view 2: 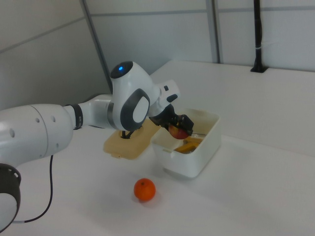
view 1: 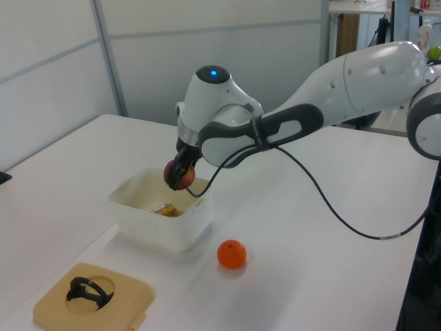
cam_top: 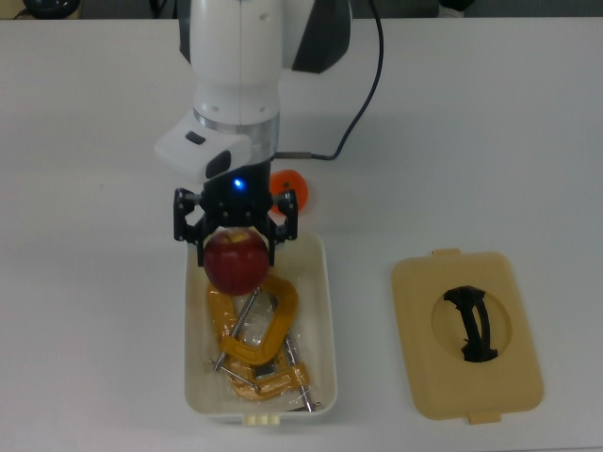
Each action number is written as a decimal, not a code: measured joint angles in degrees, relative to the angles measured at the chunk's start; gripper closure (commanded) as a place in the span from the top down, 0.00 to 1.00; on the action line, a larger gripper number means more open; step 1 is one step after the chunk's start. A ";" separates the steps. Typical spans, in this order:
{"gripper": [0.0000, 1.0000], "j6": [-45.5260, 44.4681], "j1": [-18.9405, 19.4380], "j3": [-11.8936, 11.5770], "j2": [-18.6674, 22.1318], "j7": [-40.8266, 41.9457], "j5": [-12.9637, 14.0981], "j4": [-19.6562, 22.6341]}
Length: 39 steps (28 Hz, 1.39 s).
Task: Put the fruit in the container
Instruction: 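Lift the apple and carry it over the white box, then release, then move the open gripper down over the orange tangerine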
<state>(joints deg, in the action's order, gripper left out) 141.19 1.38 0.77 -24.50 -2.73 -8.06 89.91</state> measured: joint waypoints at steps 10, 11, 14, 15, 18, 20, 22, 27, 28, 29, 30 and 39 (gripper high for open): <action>1.00 -1.72 -0.04 -0.01 0.30 -1.50 0.78 -0.97; 1.00 -3.12 -0.05 -0.01 0.59 -1.53 1.19 -1.11; 1.00 -9.12 -0.07 -0.02 1.94 -1.53 2.33 -1.35; 1.00 -12.73 -0.07 -0.02 2.76 -1.49 2.58 -1.39; 1.00 -21.12 -0.07 -0.01 4.43 0.59 3.32 -1.42; 1.00 -27.62 -0.09 -0.02 5.71 3.92 5.46 -1.41; 1.00 -32.01 -0.09 -0.01 6.51 6.40 6.91 -1.40; 1.00 -39.86 0.00 -0.01 7.23 9.60 8.25 -0.71; 1.00 -40.23 0.06 -0.01 7.19 9.73 8.27 -0.31; 1.00 -40.36 0.15 -0.01 7.15 9.78 8.29 0.18; 1.00 -40.38 0.27 0.00 7.08 9.80 8.31 0.74; 1.00 -38.89 1.83 0.08 5.57 9.80 8.66 6.09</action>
<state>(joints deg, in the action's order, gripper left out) 102.29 3.21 0.85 -18.93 7.07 0.61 96.00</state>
